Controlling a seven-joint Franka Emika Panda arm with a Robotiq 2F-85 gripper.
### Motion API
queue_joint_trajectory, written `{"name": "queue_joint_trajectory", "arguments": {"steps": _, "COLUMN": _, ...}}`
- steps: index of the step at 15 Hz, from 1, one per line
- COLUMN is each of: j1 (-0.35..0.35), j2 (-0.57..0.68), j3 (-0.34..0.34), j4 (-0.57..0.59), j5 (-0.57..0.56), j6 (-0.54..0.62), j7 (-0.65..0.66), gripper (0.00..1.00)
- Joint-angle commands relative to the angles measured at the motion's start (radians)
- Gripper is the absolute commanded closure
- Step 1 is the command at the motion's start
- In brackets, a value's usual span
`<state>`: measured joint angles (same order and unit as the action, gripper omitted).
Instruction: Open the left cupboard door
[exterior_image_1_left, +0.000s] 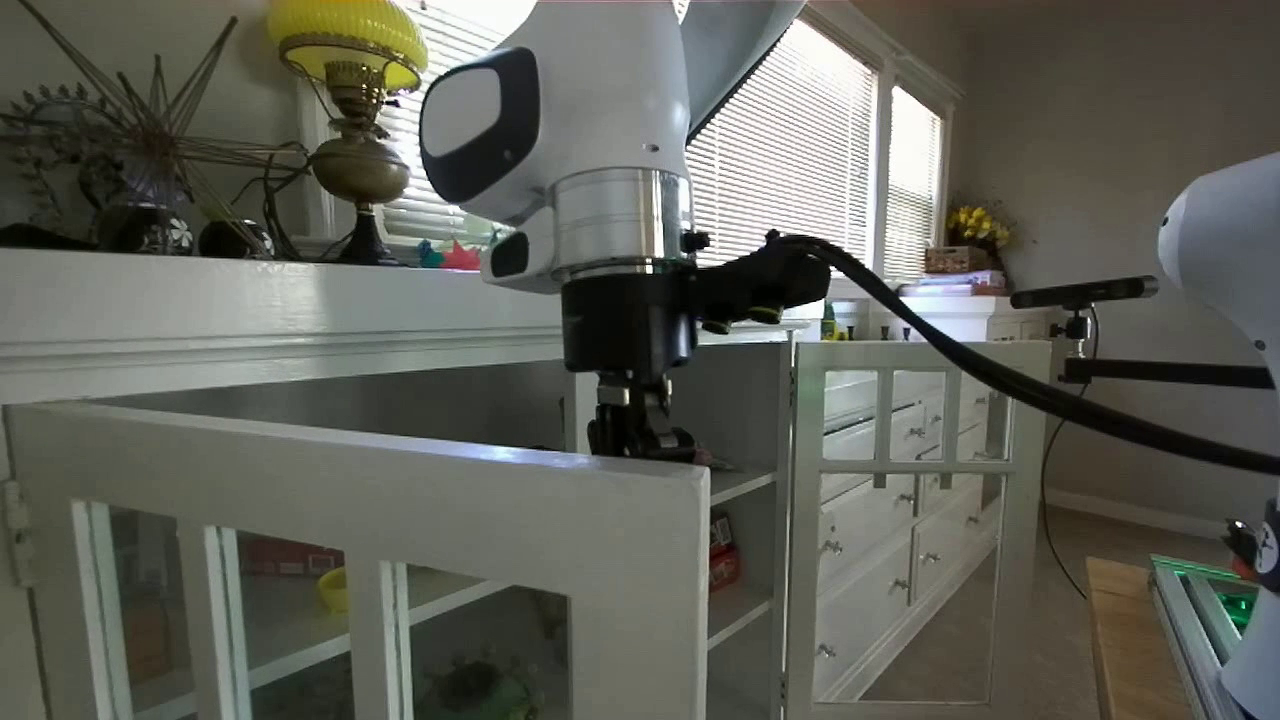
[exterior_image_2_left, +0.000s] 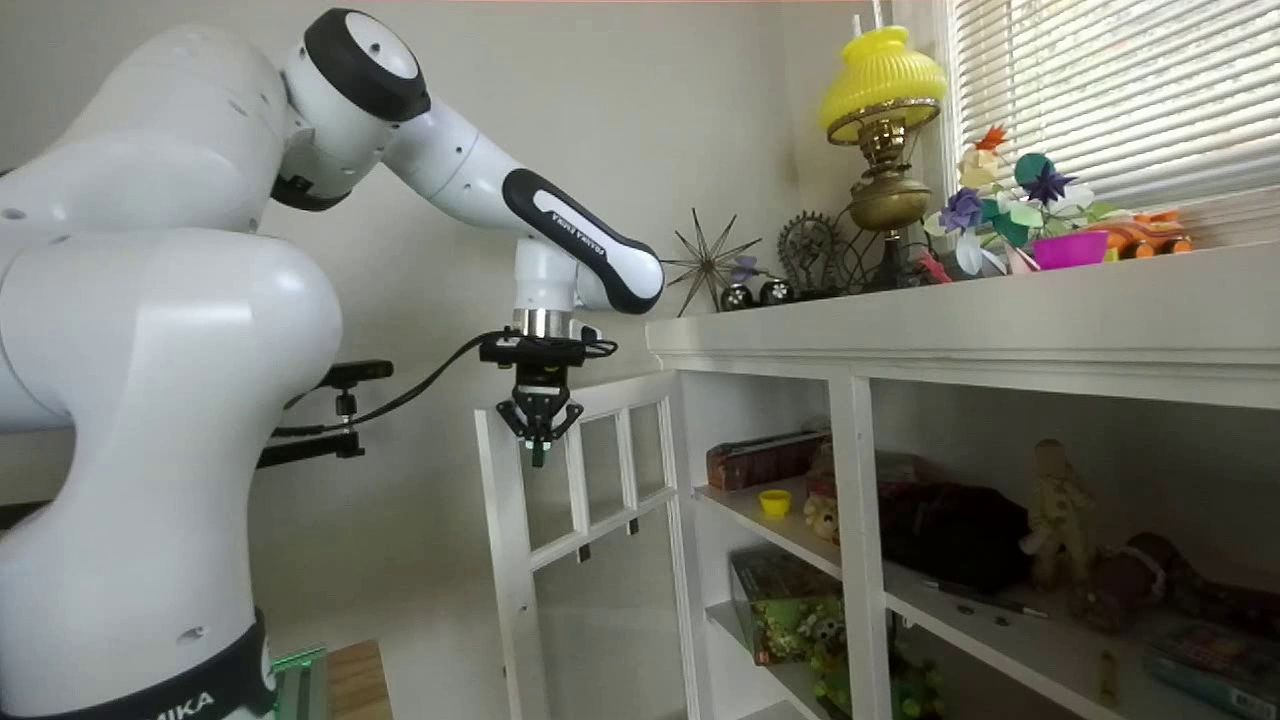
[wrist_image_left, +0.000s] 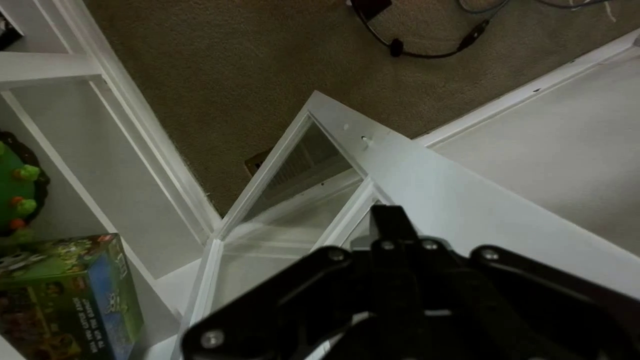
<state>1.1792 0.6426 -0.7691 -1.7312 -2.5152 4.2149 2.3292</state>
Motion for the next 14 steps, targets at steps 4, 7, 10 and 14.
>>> {"name": "queue_joint_trajectory", "arguments": {"steps": 4, "j1": -0.017, "j2": -0.014, "j3": 0.051, "j4": 0.005, "j5": 0.000, "j6": 0.028, "j7": -0.019, "gripper": 1.00}}
{"name": "queue_joint_trajectory", "arguments": {"steps": 7, "j1": -0.014, "j2": -0.013, "j3": 0.067, "j4": 0.012, "j5": 0.000, "j6": 0.028, "j7": -0.016, "gripper": 1.00}}
{"name": "queue_joint_trajectory", "arguments": {"steps": 10, "j1": -0.010, "j2": -0.008, "j3": 0.081, "j4": 0.029, "j5": 0.000, "j6": 0.028, "j7": -0.009, "gripper": 1.00}}
{"name": "queue_joint_trajectory", "arguments": {"steps": 14, "j1": -0.011, "j2": 0.001, "j3": 0.112, "j4": 0.057, "j5": 0.000, "j6": 0.028, "j7": -0.003, "gripper": 1.00}}
